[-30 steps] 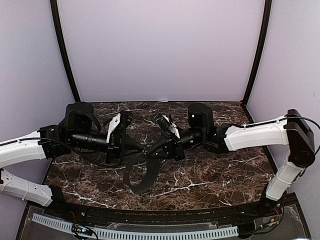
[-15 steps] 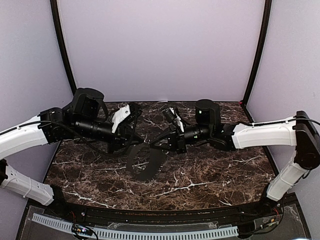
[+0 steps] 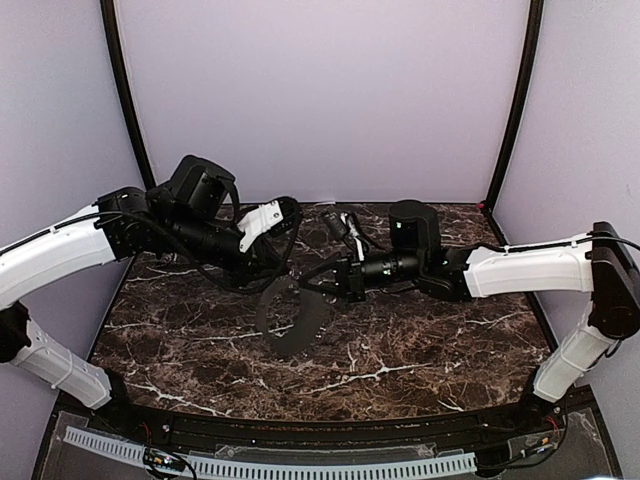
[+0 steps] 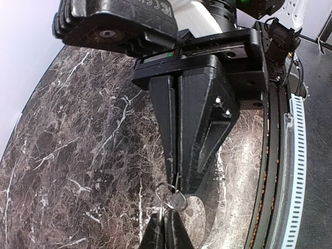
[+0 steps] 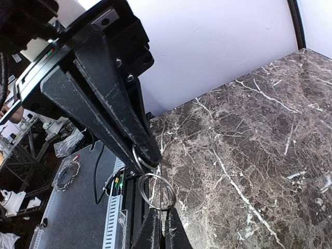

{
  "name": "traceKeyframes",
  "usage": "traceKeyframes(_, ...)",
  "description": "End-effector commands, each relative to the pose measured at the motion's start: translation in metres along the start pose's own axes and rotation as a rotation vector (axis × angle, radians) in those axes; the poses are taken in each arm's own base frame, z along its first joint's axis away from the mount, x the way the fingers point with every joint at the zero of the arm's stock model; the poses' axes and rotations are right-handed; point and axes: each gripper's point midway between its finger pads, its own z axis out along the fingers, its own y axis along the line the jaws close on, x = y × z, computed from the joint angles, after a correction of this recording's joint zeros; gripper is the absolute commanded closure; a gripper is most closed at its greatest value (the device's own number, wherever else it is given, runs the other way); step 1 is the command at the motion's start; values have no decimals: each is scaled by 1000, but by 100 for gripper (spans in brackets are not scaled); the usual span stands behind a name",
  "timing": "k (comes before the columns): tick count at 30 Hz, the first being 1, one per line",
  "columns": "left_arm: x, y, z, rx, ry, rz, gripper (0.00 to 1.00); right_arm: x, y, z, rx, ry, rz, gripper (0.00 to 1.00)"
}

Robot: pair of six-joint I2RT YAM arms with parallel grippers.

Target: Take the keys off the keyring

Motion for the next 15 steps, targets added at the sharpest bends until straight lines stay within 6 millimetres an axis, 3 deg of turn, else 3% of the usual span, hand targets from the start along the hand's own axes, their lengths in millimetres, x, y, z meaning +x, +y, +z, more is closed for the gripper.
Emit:
traceKeyframes(1,-7,-15,-13,71,32,0,100,-5,-57,-9,258,-64,70,100)
traceKeyframes(7,-7,-15,-7,51,61,34,100,-2,-67,-5,292,-34,62,100)
traceKeyframes(15,4,-10,19,-65,165,158,100,2,-77,-2,335,-18,59,100)
